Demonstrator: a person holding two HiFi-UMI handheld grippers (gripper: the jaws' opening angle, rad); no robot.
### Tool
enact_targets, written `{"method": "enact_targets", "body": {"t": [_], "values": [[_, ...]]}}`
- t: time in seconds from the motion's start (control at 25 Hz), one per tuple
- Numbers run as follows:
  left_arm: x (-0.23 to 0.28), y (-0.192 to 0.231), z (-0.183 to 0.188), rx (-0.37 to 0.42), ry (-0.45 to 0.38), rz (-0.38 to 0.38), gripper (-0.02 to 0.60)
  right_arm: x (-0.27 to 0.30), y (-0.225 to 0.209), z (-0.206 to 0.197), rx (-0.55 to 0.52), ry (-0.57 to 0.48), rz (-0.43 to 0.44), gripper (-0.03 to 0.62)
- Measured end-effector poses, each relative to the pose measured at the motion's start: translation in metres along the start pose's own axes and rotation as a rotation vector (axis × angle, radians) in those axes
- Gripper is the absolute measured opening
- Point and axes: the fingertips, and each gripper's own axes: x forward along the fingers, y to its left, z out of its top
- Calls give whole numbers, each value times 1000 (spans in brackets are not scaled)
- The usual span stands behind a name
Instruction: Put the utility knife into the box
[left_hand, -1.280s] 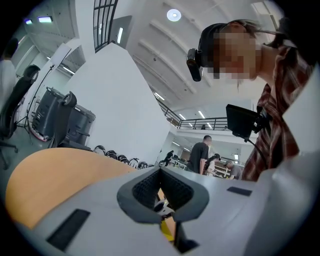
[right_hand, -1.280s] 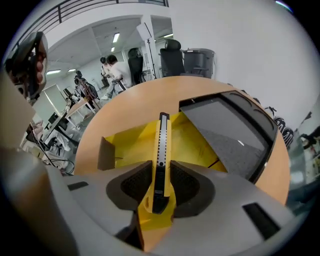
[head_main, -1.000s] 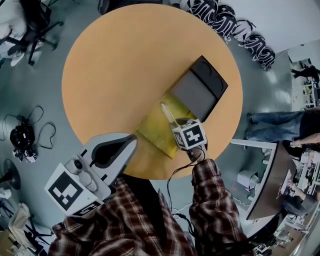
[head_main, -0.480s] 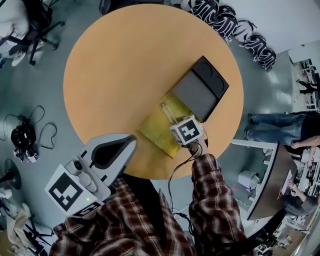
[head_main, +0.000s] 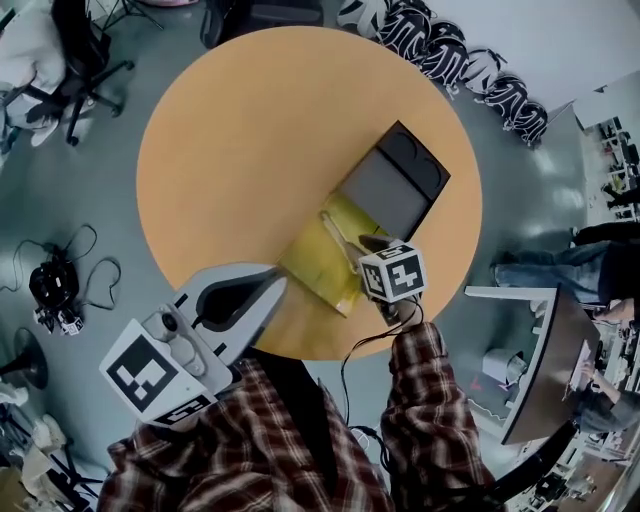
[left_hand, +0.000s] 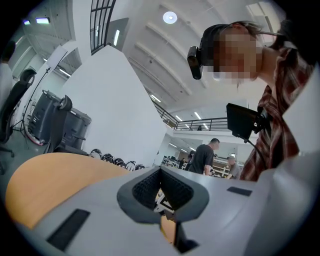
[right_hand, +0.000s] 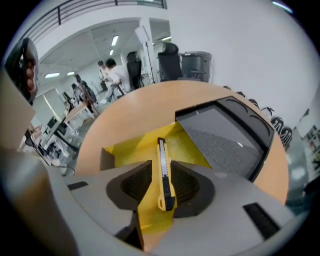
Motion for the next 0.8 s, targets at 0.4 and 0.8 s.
{"method": "enact_targets", "body": {"t": [0.4,0.8], "values": [[7,-27,27,79,-17,-129,11,-115,44,71,250,-492,88,124],[49,-67,37,130,0,-276,11,-258,73,90,244,-895,-42,34]]}}
